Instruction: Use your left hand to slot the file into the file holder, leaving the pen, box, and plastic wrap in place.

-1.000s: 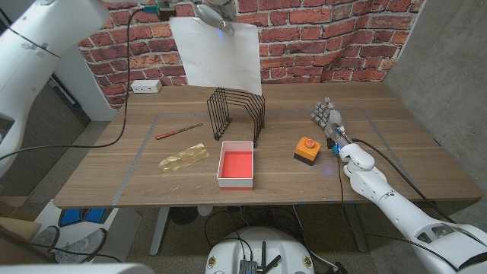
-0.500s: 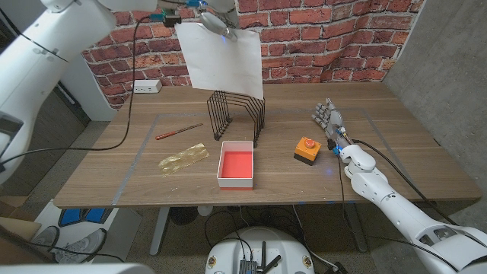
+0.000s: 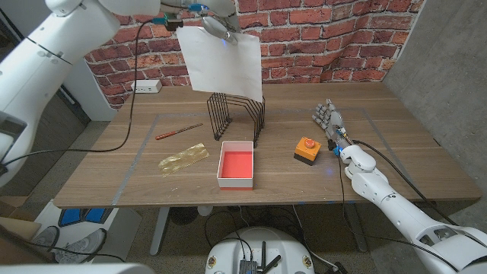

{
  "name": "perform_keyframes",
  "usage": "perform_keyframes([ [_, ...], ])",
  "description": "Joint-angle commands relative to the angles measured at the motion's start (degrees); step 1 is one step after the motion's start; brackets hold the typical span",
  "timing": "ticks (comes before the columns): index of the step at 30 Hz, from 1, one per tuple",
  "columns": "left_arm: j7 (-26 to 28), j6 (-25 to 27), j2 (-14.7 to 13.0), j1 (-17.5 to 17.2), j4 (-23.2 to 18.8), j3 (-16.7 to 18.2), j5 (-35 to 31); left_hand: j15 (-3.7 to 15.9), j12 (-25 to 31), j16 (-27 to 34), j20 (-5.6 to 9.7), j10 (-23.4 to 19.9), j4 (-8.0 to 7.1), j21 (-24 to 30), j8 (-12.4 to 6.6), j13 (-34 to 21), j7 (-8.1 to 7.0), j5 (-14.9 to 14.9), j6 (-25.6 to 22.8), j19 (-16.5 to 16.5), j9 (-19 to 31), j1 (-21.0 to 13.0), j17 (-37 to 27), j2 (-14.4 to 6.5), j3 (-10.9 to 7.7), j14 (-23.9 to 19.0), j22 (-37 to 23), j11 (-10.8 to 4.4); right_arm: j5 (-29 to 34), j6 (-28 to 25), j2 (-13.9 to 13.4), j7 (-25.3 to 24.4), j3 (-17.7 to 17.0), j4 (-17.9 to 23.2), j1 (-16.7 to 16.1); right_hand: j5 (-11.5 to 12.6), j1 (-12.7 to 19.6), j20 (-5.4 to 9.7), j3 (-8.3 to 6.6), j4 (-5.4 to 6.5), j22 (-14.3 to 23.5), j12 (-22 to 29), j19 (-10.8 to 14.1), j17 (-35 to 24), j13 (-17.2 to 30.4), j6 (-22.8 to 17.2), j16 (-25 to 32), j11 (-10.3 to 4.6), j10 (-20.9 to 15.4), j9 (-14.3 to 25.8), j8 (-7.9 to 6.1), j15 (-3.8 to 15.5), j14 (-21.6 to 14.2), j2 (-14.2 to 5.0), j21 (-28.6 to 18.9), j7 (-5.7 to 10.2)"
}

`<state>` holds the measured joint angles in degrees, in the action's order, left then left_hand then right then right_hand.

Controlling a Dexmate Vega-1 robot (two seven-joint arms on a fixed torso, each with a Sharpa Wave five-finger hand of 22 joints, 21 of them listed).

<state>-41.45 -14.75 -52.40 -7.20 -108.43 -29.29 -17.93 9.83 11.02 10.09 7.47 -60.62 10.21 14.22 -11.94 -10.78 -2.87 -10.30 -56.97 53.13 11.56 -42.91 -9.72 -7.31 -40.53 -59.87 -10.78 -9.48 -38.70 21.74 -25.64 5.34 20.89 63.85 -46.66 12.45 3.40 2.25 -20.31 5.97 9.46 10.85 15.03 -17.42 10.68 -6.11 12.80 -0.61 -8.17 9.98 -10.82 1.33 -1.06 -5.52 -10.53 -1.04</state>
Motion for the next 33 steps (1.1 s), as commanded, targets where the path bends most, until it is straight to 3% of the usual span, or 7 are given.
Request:
perform_keyframes([
  [1,-0.39,0.49,0.19,-0.18,0.66,-0.33,-0.10,3.70,0.07,0.36,4.09,-0.34,0.00,0.34,-0.51,-0.14,-0.15,0.14,-0.24,-0.24,0.22,0.12,-0.31,-0.21,0.20,0.13,-0.17,-0.40,0.05,-0.06,0.62,0.42,0.37,-1.28,0.84,-0.21,-0.54,-0.04,-0.40,-0.08,0.12,0.11,-0.02,-0.20,-0.02,-0.29,0.35,0.18,-0.09,0.11,0.07,0.03,-0.13,-2.00,-0.24,0.05],
  [33,0.92,1.34,0.27,-1.88,1.31,-0.69,0.25,3.69,-0.01,0.33,3.86,-0.13,-0.02,0.44,-0.45,-0.13,-0.10,0.12,-0.14,-0.41,0.20,0.09,-0.30,-0.26,0.19,0.09,-0.16,-0.18,-0.03,-0.22,0.91,0.72,0.40,-2.49,1.55,-0.23,-0.57,-0.23,-0.47,-0.12,0.14,0.13,0.05,-0.25,-0.02,-0.33,0.39,0.31,-0.07,0.11,0.06,-0.10,-0.18,-1.99,-0.26,0.07],
])
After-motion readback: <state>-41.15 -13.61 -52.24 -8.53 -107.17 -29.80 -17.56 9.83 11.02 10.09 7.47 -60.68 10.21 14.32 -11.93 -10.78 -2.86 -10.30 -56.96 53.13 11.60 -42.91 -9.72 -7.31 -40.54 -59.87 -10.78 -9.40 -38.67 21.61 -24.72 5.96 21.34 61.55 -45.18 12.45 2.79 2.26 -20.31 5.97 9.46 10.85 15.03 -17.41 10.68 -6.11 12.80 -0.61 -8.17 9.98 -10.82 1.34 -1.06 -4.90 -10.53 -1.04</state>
